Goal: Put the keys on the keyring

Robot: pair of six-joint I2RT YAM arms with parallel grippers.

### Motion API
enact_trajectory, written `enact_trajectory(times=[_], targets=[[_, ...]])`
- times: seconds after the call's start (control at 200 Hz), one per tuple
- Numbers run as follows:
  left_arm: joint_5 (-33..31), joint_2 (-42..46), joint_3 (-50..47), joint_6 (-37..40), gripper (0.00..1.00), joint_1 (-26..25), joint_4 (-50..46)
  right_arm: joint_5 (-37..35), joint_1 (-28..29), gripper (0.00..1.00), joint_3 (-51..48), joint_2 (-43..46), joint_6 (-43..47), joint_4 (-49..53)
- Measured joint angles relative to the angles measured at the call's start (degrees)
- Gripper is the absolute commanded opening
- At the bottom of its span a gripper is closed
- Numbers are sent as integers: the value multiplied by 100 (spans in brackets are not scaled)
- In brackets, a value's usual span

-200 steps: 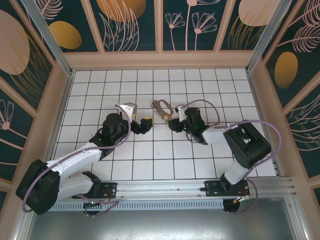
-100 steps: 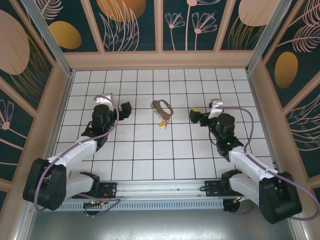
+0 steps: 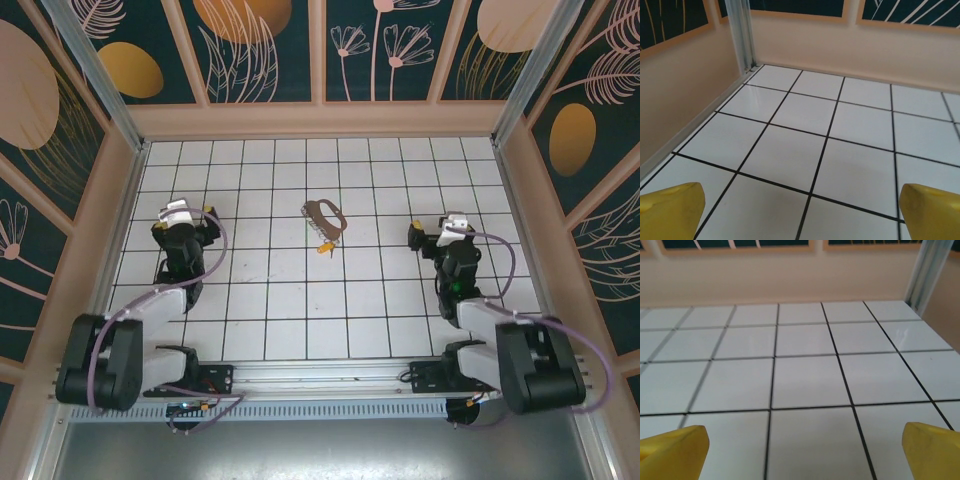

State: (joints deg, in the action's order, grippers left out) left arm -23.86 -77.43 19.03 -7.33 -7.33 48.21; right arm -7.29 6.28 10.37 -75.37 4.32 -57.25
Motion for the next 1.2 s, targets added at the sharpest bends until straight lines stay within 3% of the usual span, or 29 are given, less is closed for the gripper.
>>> enact_trajectory(times=[0.235, 0.405, 0.811, 1.021, 1.196], targets=[[695, -651, -595, 203, 99, 446, 1561, 605, -686, 99, 79, -1222, -210, -1228], [1054, -911, -595, 247, 99, 483, 2011, 699, -804, 99, -4, -1375, -385, -1631], [1318, -933, -595, 262, 99, 575, 2234, 664, -688, 99, 101, -1379, -461, -1729], [1318, -931, -595, 262, 99, 575, 2234, 164, -315, 99, -319, -1397, -330, -2402], [1320, -933, -595, 262, 99, 575, 2234, 186, -496, 99, -96, -1410, -339, -2175]])
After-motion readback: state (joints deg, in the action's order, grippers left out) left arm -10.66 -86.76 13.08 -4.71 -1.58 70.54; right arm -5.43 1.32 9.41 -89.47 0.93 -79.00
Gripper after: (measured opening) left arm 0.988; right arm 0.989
